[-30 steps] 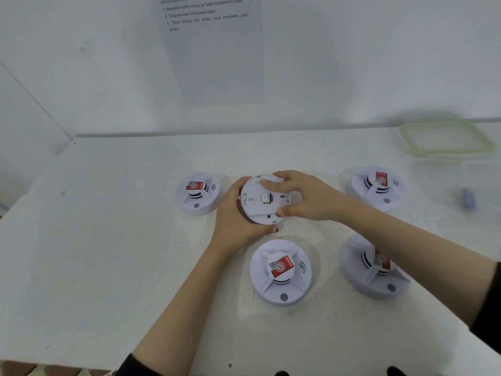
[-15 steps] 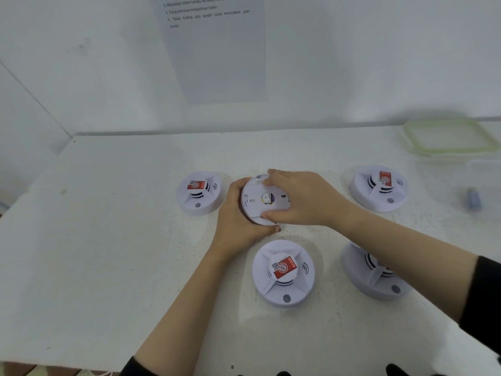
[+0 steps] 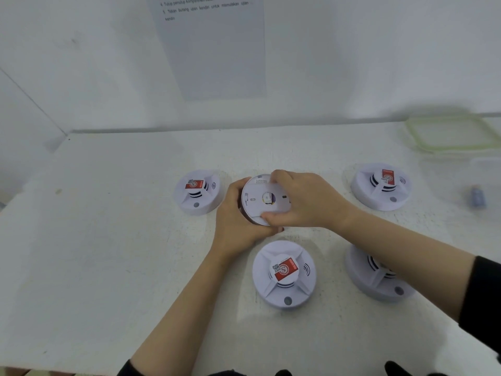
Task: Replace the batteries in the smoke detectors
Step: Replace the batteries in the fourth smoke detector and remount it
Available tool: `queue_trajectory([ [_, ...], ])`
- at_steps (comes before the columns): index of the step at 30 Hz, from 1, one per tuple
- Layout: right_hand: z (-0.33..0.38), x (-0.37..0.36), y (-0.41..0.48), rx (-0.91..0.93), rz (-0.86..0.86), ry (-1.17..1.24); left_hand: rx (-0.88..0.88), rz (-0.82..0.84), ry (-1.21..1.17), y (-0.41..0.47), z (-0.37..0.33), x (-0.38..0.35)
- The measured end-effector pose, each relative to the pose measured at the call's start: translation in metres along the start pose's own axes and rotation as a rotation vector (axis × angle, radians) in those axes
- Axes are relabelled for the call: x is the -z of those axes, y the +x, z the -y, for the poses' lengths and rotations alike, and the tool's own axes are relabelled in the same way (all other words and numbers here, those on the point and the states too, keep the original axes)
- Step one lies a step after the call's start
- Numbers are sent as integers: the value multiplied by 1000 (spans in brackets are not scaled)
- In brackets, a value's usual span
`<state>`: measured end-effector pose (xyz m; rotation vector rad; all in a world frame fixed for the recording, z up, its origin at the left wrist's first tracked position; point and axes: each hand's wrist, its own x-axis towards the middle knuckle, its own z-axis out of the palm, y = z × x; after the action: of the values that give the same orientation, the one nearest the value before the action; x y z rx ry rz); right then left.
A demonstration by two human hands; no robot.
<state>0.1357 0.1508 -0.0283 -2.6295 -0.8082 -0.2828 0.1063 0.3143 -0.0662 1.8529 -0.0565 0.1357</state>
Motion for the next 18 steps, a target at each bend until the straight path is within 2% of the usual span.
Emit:
queue_trajectory([
  [18,4,-10,-1,-30,-114,-28,-33,-24,19,0,5,-2],
])
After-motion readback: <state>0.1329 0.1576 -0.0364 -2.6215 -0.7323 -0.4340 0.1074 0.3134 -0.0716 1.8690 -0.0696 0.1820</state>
